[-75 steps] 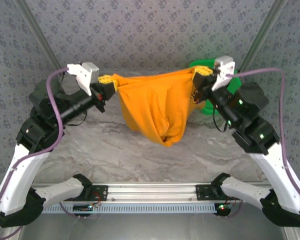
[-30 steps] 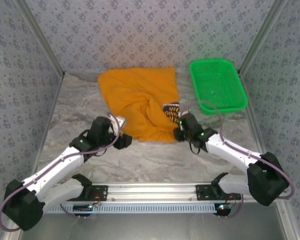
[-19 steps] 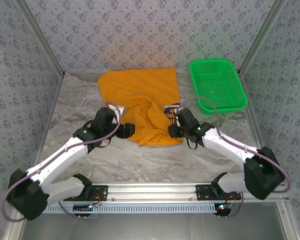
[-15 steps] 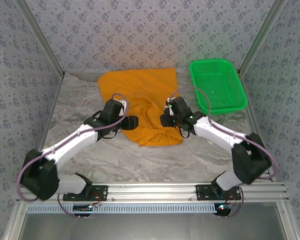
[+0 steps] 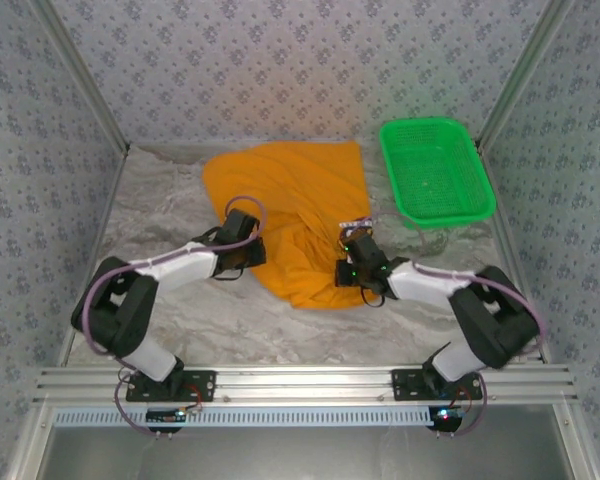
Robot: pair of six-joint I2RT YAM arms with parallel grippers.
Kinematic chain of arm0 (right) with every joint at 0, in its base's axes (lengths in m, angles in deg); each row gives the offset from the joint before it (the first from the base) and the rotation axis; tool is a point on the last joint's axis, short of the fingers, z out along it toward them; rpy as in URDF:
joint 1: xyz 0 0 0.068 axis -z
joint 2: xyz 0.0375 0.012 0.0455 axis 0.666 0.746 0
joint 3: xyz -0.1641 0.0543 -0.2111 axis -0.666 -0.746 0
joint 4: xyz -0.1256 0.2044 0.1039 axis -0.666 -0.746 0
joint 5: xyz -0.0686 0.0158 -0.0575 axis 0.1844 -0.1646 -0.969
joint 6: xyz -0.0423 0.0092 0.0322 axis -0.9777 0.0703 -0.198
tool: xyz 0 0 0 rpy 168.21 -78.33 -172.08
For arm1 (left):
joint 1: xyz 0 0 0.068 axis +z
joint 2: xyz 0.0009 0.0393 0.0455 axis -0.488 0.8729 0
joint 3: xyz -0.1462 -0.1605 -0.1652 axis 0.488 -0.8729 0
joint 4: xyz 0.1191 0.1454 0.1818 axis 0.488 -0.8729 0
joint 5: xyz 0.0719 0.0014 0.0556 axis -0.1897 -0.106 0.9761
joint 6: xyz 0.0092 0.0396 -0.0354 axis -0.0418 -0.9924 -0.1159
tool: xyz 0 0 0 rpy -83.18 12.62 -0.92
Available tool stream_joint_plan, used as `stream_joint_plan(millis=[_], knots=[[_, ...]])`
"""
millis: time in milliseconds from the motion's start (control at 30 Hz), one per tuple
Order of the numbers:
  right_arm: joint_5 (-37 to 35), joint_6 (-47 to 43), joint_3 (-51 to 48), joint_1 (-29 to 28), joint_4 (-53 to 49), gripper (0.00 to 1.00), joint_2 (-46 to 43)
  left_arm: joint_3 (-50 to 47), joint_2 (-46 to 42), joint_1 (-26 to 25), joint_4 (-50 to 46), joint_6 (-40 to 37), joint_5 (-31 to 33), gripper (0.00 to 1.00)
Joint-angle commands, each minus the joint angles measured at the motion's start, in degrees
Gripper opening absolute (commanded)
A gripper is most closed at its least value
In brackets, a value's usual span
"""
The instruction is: Fold the inside-out t-shirt
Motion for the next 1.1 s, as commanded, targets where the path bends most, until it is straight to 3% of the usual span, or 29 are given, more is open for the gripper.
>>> stream_joint_plan(millis=[0,67,200,333,533,567,600,633,733,800,900,1000,1067], knots=[[-1.4,2.2,0.0,1.5,-11.1,0.23,-7.2,-3.3,-6.8,0.1,-5.4,-4.5,-2.6,0.11],[-0.1,-0.7,2.6,2.7,-15.2,0.36,-7.8,-3.3,-8.8,0.1,-8.2,-6.1,-7.4,0.16],[5.3,-11.1,13.8,0.6,-17.4,0.42,-3.7,-0.4,-11.8,-0.3,-6.0,-3.5,-12.4,0.53],[8.9,-12.5,22.6,-0.5,-13.1,0.43,6.2,5.4,-5.8,-0.8,0.5,-0.6,-17.0,0.61],[-12.3,-12.2,29.8,-1.1,-10.2,0.5,18.3,14.6,9.6,-1.5,-0.9,-0.3,-13.1,0.66],[-13.3,-12.9,30.0,-1.0,-8.8,0.49,19.2,15.1,11.1,-1.5,-0.8,-1.0,-12.2,0.65],[-13.9,-13.4,30.2,-0.9,-7.5,0.47,20.5,15.4,12.4,-1.4,-1.0,-1.8,-11.6,0.56],[-14.3,-12.7,31.0,-0.6,-7.5,0.4,21.8,15.6,13.2,-1.3,-1.2,-3.1,-11.9,0.39],[-13.4,-10.4,33.7,1.9,-9.1,0.08,23.2,13.5,11.8,-1.0,-1.1,-7.2,-13.1,0.06],[-11.0,-9.7,33.7,4.2,-8.8,0.01,21.6,10.3,8.6,-0.9,-1.1,-10.5,-14.2,0.0],[-5.4,-8.7,35.6,8.4,-12.1,0.04,20.7,4.5,3.0,-0.7,-1.8,-14.7,-16.0,0.0],[-1.2,-9.5,35.8,11.7,-12.6,0.23,22.8,-0.6,-0.6,-0.7,-2.1,-15.9,-18.1,0.0],[0.6,-11.4,35.9,12.7,-12.6,0.26,25.2,-3.4,-2.3,-0.6,-0.8,-15.8,-20.8,0.0]])
